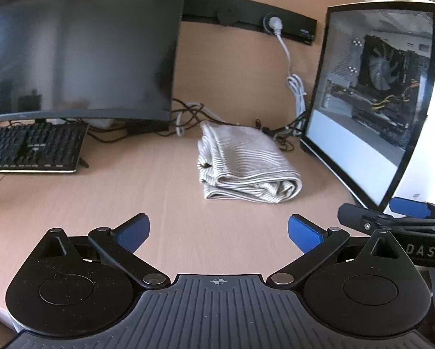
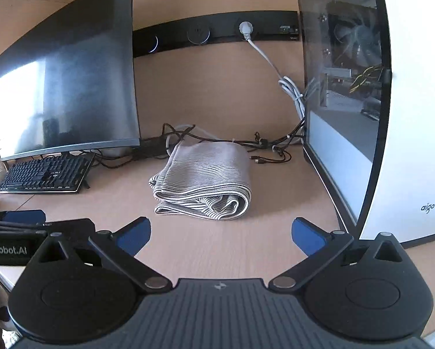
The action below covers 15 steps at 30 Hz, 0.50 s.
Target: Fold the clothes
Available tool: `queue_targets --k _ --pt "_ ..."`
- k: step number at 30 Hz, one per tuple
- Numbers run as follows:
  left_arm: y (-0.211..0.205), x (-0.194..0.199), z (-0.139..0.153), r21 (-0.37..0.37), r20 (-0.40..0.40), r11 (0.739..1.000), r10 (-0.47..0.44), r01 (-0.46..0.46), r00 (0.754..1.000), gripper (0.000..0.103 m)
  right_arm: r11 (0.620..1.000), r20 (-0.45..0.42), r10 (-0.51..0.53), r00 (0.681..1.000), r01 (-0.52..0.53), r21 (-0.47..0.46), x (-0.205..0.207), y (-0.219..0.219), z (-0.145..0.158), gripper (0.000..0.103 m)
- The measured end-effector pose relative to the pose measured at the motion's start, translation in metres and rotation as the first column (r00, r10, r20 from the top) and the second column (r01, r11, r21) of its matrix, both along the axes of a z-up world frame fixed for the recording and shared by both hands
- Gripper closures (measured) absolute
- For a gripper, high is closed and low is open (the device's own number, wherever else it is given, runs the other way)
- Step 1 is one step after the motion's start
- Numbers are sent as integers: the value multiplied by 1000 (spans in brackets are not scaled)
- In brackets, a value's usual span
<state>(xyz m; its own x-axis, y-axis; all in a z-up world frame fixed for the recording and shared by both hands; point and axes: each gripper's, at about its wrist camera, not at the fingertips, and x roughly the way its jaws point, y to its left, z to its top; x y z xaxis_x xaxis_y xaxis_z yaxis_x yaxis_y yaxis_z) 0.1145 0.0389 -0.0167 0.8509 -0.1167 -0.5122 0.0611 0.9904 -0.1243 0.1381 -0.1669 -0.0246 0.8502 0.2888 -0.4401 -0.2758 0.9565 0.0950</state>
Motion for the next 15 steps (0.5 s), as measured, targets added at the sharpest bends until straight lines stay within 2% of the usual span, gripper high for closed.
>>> queue_targets --k 5,15 --pt "-2 -2 -4 4 -19 1000 3 -3 1000 0 1000 -38 3 999 -3 6 -1 -4 -6 0" --pt "-6 -3 -4 16 -15 1000 10 -10 1000 0 1000 -29 -9 1000 9 2 -4 -7 -6 0"
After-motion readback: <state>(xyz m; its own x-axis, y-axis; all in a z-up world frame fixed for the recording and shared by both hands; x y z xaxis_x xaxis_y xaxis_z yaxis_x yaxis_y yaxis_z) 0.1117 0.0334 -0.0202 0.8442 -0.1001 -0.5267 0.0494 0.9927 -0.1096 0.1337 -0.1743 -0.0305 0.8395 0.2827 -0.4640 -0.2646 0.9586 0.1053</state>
